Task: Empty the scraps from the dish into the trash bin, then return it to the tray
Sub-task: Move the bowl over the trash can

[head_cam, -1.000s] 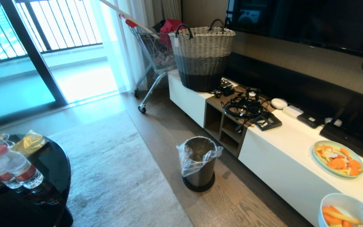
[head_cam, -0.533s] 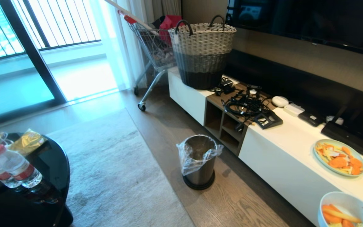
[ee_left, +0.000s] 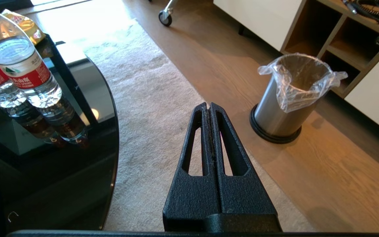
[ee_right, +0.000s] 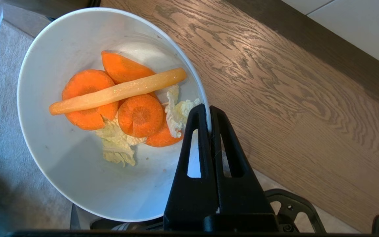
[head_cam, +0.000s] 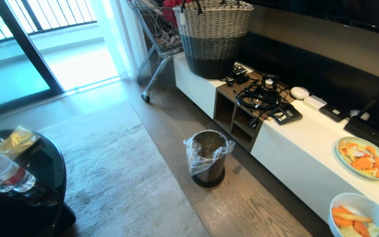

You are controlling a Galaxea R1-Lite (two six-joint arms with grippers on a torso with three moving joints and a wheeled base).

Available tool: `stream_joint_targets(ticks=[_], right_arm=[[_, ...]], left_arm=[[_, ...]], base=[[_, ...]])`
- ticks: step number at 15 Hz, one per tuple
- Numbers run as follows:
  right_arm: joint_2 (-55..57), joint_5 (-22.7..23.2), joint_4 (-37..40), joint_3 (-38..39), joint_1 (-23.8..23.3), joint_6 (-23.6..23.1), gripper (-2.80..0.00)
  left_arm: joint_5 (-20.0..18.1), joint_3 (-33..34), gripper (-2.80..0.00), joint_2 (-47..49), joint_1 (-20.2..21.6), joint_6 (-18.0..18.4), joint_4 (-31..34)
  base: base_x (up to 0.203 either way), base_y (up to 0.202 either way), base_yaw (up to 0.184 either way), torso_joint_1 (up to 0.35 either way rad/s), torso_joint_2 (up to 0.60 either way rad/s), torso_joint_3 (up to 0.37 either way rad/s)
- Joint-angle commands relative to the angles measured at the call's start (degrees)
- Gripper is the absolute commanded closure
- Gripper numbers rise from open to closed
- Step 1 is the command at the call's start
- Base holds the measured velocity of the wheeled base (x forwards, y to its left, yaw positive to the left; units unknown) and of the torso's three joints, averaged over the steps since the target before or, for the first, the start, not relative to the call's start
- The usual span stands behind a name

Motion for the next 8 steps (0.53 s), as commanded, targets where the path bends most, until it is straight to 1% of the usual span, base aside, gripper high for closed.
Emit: stream_joint_targets(ticks=[1, 2, 3, 5, 8], right_arm=[[0.5, 0.0, -1.1, 0.0, 1.8, 0.1, 0.00], [0.6, 0.0, -2.2, 0.0, 3.2, 0.1, 0.00], [1.0, 1.2, -3.3, -0.3, 4.1, 0.1, 0.00], [1.8, 4.0, -5.5, -1.3, 4.4, 0.0, 0.00], [5.5, 4.5, -6.8, -3.4, 4.4, -0.2, 0.00]], left_arm=[[0.0, 0.0, 0.00, 0.0, 0.0, -0.1, 0.0], [0.0, 0.0, 0.00, 0.0, 0.0, -0.1, 0.0], [0.0, 0.0, 0.00, 0.0, 0.0, -0.1, -0.1], [0.0, 0.0, 0.00, 0.0, 0.0, -0.1, 0.0], [0.0, 0.0, 0.00, 0.0, 0.0, -0.1, 0.0]], base=[[0.000, 0.000, 0.000, 0.003, 0.00, -0.194], [0.000, 0.000, 0.000, 0.006, 0.01, -0.194], [0.000, 0.000, 0.000, 0.005, 0.00, -0.198], [0.000, 0.000, 0.000, 0.002, 0.00, -0.199], [0.000, 0.000, 0.000, 0.002, 0.00, -0.201]])
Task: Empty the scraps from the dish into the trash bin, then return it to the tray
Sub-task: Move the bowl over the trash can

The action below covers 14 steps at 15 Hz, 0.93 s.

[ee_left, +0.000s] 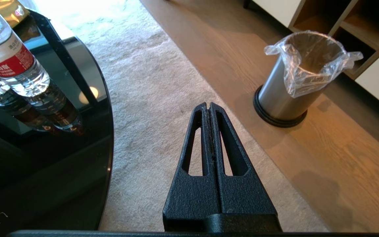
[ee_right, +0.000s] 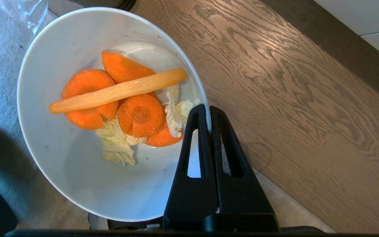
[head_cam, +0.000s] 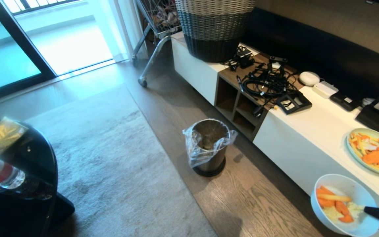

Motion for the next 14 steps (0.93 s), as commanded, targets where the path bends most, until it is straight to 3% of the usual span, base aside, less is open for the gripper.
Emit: stream_joint_targets(ticks=[1, 14], right_arm=[[3.0, 0.0, -0.6, -1.2, 0.1, -0.1, 0.00], [12.8, -0.3, -6.8, -7.3, 0.1, -1.7, 0.00]], left_arm=[[0.0, 0.0, 0.00, 0.0, 0.0, 0.0, 0.0], [0.0, 0.0, 0.00, 0.0, 0.0, 0.0, 0.0]], base=[[0.000, 0.000, 0.000, 0.002, 0.00, -0.198], [0.000, 0.000, 0.000, 0.002, 0.00, -0.197]])
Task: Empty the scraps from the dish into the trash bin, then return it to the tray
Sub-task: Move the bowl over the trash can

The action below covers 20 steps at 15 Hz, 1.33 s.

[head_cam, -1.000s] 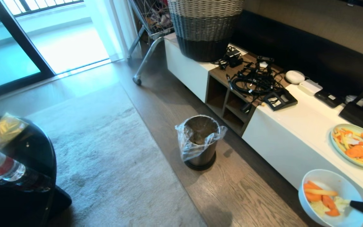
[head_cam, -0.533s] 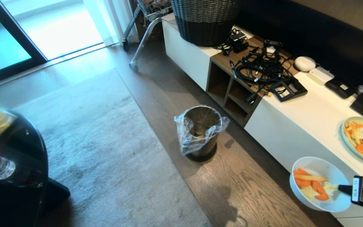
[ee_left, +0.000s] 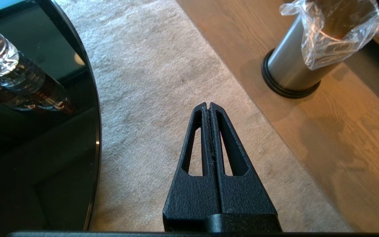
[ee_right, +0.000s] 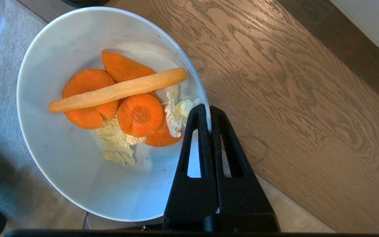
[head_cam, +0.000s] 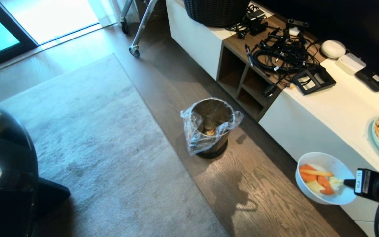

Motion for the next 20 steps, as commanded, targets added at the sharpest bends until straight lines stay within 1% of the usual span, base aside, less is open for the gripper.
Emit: stream_joint_targets(ticks=[1, 5, 6, 9, 16, 20], right_arm=[[1.2, 0.0, -2.4, -0.3, 0.0, 0.1, 0.00], [2.9, 0.0, -9.6, -0.5, 0.1, -0.3, 0.00], [3.3, 0.0, -10.2, -0.8, 0.1, -0.3, 0.00], [4.6, 0.0, -10.5, -2.9, 0.2, -0.7, 0.00], [4.6, 0.2, -10.5, -2.9, 0.2, -1.2, 0.00], [4.8, 0.0, -10.5, -3.1, 0.2, -1.4, 0.00]], left_arm=[[0.0, 0.0, 0.00, 0.0, 0.0, -0.1, 0.0], [0.0, 0.0, 0.00, 0.0, 0.0, -0.1, 0.0], [0.0, 0.0, 0.00, 0.0, 0.0, -0.1, 0.0], [0.0, 0.0, 0.00, 0.0, 0.0, -0.1, 0.0], [0.0, 0.1, 0.00, 0.0, 0.0, -0.1, 0.0], [0.0, 0.0, 0.00, 0.0, 0.0, -0.1, -0.1]], base=[[0.000, 0.000, 0.000, 0.009, 0.00, -0.195], [0.000, 0.000, 0.000, 0.000, 0.00, -0.197], [0.000, 0.000, 0.000, 0.002, 0.01, -0.193], [0.000, 0.000, 0.000, 0.003, 0.00, -0.200], [0.000, 0.000, 0.000, 0.002, 0.00, -0.196], [0.000, 0.000, 0.000, 0.001, 0.00, -0.046]])
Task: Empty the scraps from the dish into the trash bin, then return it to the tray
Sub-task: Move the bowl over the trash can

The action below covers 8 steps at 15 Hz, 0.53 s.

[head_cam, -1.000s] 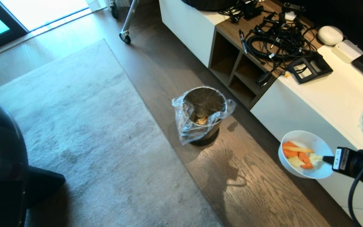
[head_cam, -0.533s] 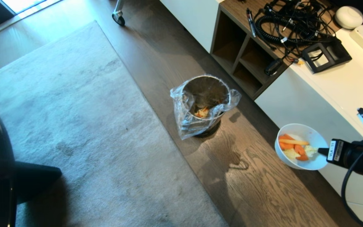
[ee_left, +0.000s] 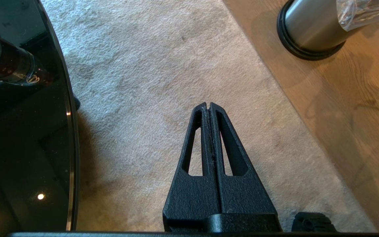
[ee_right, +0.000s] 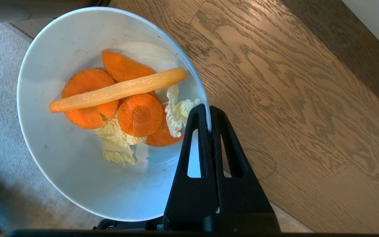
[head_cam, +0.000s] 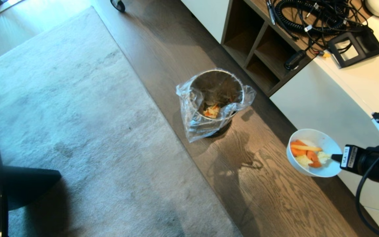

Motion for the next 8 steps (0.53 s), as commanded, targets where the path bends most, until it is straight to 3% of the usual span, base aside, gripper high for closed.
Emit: stream_joint_targets(ticks=[1, 8], right_arm=[[0.1, 0.0, -0.1, -0.4, 0.0, -0.1, 0.00], [9.9, -0.1, -0.1, -13.7, 1.5, -2.5, 0.00]], left_arm=[[0.0, 0.0, 0.00, 0.0, 0.0, -0.1, 0.0], [0.0, 0.1, 0.00, 0.0, 0.0, 0.0, 0.0]], base=[[0.000, 0.000, 0.000, 0.000, 0.00, 0.000], [0.000, 0.000, 0.000, 0.000, 0.00, 0.000]])
